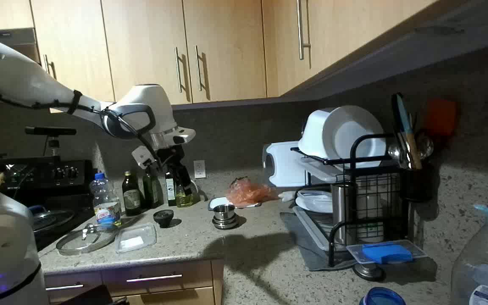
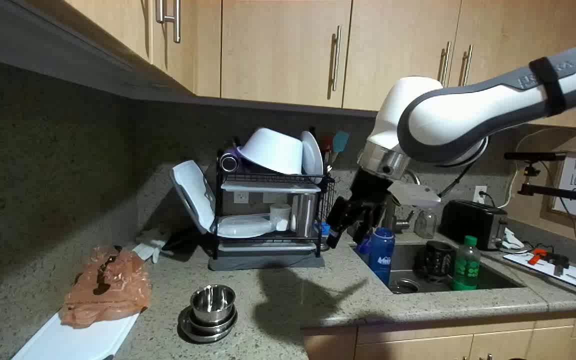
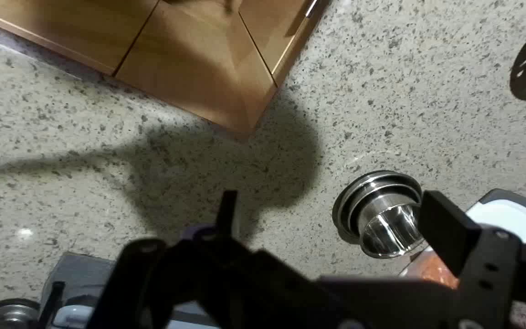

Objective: Spread the silver containers on the counter

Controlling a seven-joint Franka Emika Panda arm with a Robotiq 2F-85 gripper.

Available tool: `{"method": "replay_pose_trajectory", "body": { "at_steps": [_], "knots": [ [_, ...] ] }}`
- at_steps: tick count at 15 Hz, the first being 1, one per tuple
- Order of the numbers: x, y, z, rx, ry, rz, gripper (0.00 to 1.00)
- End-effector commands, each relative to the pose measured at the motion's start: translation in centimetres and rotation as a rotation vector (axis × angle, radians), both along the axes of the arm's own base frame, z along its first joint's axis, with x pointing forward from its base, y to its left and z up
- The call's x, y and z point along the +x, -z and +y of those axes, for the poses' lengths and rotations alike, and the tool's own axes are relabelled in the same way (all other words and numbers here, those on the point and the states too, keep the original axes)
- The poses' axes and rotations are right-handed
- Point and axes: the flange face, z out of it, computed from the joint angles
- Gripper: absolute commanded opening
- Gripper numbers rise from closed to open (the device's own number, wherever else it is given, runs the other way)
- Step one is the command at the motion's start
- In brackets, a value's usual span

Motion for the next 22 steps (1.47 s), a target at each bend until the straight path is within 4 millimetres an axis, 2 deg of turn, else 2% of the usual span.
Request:
{"method": "replay_pose_trajectory", "body": {
  "at_steps": [1, 8, 10, 13, 14, 15, 18, 22],
  "knots": [
    [0.0, 0.0, 0.0, 0.000, 0.000, 0.001, 1.00],
    [3.3, -1.1, 1.9, 0.090, 0.033, -0.128, 1.00],
    [2.5, -0.8, 1.5, 0.074, 0.025, -0.115, 1.00],
    [2.9, -0.9, 1.9, 0.077, 0.016, -0.117, 1.00],
    [2.4, -0.6, 1.5, 0.064, 0.012, -0.101, 1.00],
    [2.9, -0.5, 1.5, 0.068, 0.016, -0.107, 1.00],
    [6.0, 0.3, 2.3, 0.119, 0.039, -0.092, 1.00],
    [11.4, 2.7, 3.5, 0.114, 0.104, -0.106, 1.00]
  ]
}}
